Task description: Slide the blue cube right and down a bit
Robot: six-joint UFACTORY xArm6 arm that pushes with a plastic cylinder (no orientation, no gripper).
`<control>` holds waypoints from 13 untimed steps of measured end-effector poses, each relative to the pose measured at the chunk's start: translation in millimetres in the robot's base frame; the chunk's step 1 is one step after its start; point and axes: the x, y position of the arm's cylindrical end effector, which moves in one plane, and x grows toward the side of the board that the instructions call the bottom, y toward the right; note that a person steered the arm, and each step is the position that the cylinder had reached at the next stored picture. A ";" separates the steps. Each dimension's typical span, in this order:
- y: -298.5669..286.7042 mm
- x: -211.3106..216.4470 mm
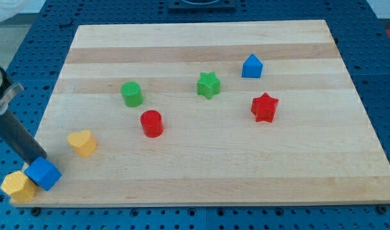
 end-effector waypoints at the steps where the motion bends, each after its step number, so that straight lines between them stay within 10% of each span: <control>1: 10.5 -2.0; 13: 64.5 12.2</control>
